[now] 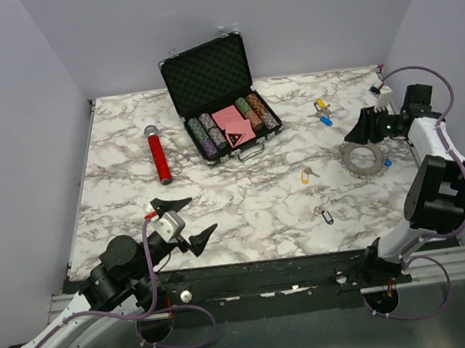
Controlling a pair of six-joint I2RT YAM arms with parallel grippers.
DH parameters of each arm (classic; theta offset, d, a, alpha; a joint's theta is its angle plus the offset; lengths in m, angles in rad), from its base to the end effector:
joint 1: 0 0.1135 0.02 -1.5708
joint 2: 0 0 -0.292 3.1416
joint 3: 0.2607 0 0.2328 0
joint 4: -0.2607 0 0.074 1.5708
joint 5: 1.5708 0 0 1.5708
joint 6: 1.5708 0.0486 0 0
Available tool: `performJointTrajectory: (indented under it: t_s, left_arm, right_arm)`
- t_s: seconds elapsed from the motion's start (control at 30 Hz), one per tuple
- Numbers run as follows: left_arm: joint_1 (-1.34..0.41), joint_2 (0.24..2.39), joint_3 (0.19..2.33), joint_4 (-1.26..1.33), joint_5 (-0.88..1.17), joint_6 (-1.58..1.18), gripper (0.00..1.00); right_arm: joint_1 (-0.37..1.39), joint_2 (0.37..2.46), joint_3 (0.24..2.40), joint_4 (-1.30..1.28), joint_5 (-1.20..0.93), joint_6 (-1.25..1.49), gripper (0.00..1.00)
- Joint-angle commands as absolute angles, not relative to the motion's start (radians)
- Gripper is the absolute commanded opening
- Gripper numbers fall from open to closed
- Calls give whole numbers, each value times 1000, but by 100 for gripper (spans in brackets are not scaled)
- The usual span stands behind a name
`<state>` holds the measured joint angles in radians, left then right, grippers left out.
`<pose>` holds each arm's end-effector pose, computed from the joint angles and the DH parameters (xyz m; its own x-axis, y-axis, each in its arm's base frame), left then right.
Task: Put the keys on the keyring
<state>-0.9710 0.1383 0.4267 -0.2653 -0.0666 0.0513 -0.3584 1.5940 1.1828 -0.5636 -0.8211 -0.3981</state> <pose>0.0319 -0.0410 0.2781 0.0533 0.0127 -0.9985 0.7844 0.6183 0.0497 0.3094 -0.0779 0.2819 -0.6579 -0.0356 -0.7523 -0.4347 0.8336 0.3407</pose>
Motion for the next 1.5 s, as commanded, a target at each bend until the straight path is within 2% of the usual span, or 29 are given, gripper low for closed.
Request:
performJointTrajectory:
  t_s: [0.0,0.13,0.3,0.47,0.7,0.87,1.1,1.23,1.47]
  left_arm:
    - [-973,132,446,-271,-66,45,99]
    - [-973,132,445,-272,-84,43,99]
    - [-971,141,437,-273,-126,46,99]
    - [-968,141,433,-272,-187,54,99]
    - [-959,149,430,-265,-206,64,99]
    - [-946,160,430,-265,-196,72,99]
    - [-945,164,429,-261,-187,75,99]
    - [-942,176,431,-264,-173,77,99]
    - [-942,173,431,-265,-170,78,99]
  right_arm:
    - [-357,1661,1229,-561,-905,-354,55]
    - [-356,1710,1278,-574,-851,-328,56]
    - [-356,1631,1201,-453,-786,-279,57]
    - [-356,1583,1097,-278,-719,-143,68]
    - [-357,1727,1256,-435,-698,-169,68]
    - [-356,1851,1396,-722,-822,-556,67]
    - [-325,1951,1451,-798,-752,-701,56]
    - [-276,1965,1431,-775,-671,-690,47]
    - [-265,1985,1431,-738,-597,-638,40]
